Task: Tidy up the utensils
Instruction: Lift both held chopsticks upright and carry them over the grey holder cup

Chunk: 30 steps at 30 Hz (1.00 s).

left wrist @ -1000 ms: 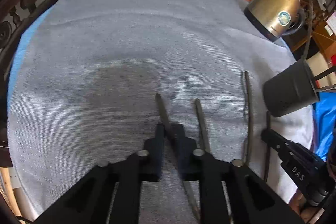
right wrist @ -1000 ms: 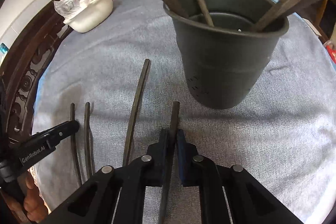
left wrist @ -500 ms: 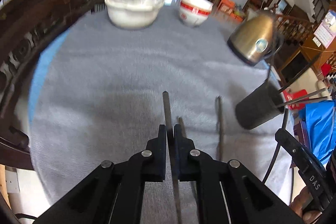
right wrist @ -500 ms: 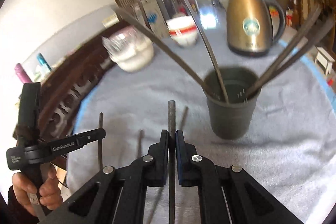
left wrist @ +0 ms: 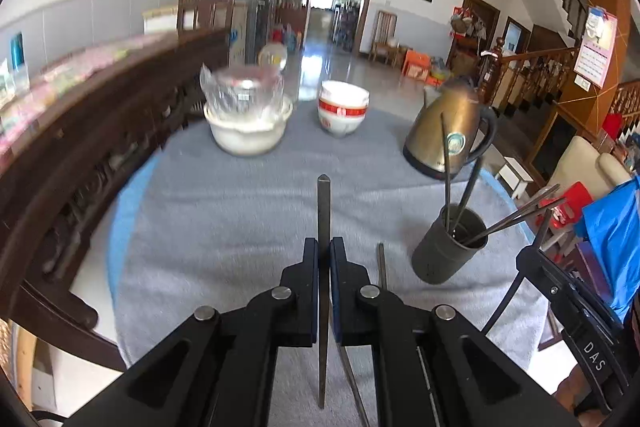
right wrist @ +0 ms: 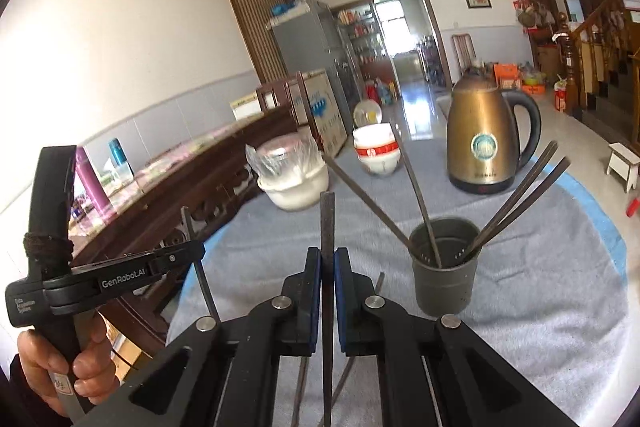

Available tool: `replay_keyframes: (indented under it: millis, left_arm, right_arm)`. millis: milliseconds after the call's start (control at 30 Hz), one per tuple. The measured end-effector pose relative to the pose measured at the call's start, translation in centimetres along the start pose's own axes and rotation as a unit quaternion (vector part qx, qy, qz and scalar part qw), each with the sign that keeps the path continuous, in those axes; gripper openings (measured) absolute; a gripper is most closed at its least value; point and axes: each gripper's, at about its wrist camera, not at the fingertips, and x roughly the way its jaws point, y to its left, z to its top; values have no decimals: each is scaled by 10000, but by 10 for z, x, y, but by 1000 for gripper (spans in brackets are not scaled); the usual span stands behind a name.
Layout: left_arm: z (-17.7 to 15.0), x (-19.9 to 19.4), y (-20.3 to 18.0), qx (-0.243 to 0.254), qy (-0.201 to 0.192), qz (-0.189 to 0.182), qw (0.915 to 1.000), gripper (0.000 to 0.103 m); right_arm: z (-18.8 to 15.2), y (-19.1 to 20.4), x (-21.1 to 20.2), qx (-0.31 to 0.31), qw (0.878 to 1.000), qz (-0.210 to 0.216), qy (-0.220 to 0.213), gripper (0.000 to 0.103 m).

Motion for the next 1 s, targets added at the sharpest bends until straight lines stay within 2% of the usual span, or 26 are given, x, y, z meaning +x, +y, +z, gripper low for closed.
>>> replay_keyframes:
  millis: [200,1000]
  left_arm:
    - [-2,-15,-10,169,-187,58,9997,6]
    - [6,-30,-32,394,-282,25,9988,6]
  right_arm:
    - [-1,-1,-14,61,9997,63,-214,8]
    - [18,-23,-51,178,9964,-2,-826,8]
